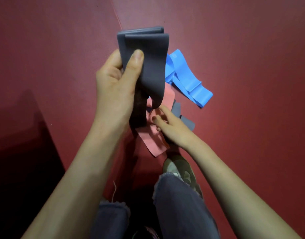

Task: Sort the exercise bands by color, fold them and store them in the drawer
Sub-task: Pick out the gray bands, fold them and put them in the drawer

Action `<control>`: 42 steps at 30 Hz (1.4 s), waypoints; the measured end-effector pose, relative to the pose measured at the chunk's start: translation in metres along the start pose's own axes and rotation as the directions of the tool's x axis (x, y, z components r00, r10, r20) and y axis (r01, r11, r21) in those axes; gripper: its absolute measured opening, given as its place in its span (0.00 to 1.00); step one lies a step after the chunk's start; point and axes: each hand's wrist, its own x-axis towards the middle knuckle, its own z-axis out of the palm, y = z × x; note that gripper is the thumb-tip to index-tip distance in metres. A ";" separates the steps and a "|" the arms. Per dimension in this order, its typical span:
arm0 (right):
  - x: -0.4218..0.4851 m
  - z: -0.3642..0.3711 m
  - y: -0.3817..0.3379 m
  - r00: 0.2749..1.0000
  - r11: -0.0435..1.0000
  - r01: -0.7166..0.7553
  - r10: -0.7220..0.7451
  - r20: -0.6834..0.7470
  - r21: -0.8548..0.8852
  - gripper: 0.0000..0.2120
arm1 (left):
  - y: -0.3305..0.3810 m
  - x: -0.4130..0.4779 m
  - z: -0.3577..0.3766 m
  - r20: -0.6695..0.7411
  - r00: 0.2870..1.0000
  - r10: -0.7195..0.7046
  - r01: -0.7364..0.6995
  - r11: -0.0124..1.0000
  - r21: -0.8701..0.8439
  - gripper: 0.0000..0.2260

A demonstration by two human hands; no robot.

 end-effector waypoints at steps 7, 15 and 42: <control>0.003 -0.016 -0.001 0.986 0.845 -0.163 0.155 -0.058 -0.509 0.30 | 0.000 -0.005 0.003 0.054 0.998 -0.038 0.038 0.999 0.007 0.08; 0.013 -0.030 -0.011 0.914 0.902 -0.228 0.067 -0.401 -0.368 0.32 | -0.003 -0.007 0.001 0.028 0.990 -0.139 0.139 0.990 0.017 0.08; -0.028 0.008 -0.022 0.829 0.892 0.446 -0.379 -0.411 0.076 0.22 | -0.005 -0.009 0.000 -0.018 1.000 -0.019 0.020 0.999 0.037 0.06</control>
